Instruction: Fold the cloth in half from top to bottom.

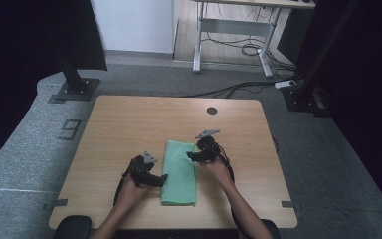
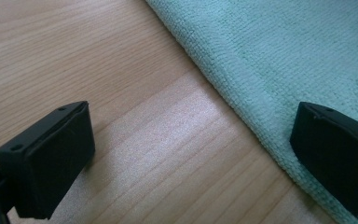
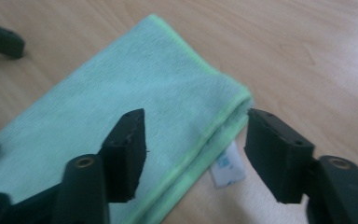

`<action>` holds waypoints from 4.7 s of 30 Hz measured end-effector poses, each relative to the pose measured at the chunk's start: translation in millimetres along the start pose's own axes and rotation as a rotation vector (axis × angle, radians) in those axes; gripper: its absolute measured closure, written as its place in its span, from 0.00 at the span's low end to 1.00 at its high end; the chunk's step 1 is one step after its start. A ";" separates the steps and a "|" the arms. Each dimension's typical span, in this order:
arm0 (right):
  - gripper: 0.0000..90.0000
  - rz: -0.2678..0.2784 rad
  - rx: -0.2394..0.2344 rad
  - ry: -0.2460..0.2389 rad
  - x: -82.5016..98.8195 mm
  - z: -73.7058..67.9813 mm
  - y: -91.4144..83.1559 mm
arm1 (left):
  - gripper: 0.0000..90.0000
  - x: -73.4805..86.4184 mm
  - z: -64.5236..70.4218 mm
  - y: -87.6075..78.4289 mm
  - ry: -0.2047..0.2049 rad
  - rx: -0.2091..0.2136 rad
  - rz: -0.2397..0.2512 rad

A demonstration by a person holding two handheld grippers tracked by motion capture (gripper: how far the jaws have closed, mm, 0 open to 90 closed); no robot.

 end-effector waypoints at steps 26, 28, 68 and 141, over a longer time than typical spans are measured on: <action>0.67 -0.064 0.039 0.011 -2.5 19.7 43.0 | 0.00 0.0 0.1 0.0 -0.001 0.000 0.000; 0.86 -0.074 0.001 0.004 -3.3 13.6 41.6 | 0.00 0.0 0.1 0.0 -0.001 0.000 0.000; 0.93 0.140 -0.115 -0.176 -15.9 -27.8 -83.7 | 0.00 0.1 0.3 0.0 -0.002 -0.001 0.000; 0.91 -0.002 -0.233 -0.069 99.2 -84.0 -79.8 | 0.63 -97.0 96.7 1.6 0.223 0.358 -0.046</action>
Point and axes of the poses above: each handheld gripper's, and its own axes: y roughly forward along the jaws, x roughly out of its underside, z roughly to its right, the point moved 10 cm from there along y, roughly forward along the jaws, and after that the axes turned 13 degrees about x, right-handed, at the moved point
